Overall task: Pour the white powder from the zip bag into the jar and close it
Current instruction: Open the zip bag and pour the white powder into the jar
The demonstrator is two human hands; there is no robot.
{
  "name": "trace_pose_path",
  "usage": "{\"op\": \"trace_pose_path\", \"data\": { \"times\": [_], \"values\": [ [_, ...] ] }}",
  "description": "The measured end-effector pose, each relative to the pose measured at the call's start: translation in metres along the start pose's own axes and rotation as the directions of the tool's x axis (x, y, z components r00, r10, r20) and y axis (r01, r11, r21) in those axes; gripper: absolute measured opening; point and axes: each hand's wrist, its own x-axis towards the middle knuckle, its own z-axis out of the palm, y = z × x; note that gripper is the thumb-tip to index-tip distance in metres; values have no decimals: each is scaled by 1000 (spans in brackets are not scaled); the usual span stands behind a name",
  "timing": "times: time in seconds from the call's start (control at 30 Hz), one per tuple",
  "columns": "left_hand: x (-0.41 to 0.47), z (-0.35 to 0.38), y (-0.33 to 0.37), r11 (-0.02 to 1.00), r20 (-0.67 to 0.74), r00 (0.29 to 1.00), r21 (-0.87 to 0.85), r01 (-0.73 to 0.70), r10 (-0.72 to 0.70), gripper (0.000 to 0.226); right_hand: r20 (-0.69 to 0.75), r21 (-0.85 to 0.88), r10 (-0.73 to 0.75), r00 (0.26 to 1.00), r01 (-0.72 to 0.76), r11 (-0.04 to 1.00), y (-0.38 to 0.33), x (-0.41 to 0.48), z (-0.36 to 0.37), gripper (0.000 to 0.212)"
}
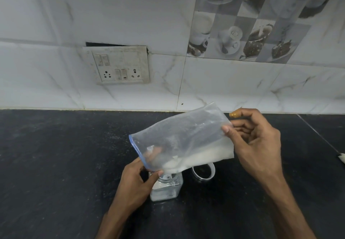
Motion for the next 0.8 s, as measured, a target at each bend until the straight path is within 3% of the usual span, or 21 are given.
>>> {"op": "trace_pose_path", "data": {
  "times": [0.3,0.47,0.67,0.8],
  "values": [
    [0,1,-3,999,-12,1000,-23,22,-22,72,-5,-39,-38,999,38,999,-1,2,3,25],
    [0,1,-5,1000,1,1000,-19,13,-13,59,50,-102,-52,997,57,993,2,0,0,22],
    [0,1,-4,999,-10,1000,-32,10,-10,56,207,-172,-118,971,155,973,7,-3,-10,50],
    [-1,0,1,1000,-11,1000,-19,-7,7,59,149,-115,-82,985,99,988,11,-3,-13,51]
  ]
}}
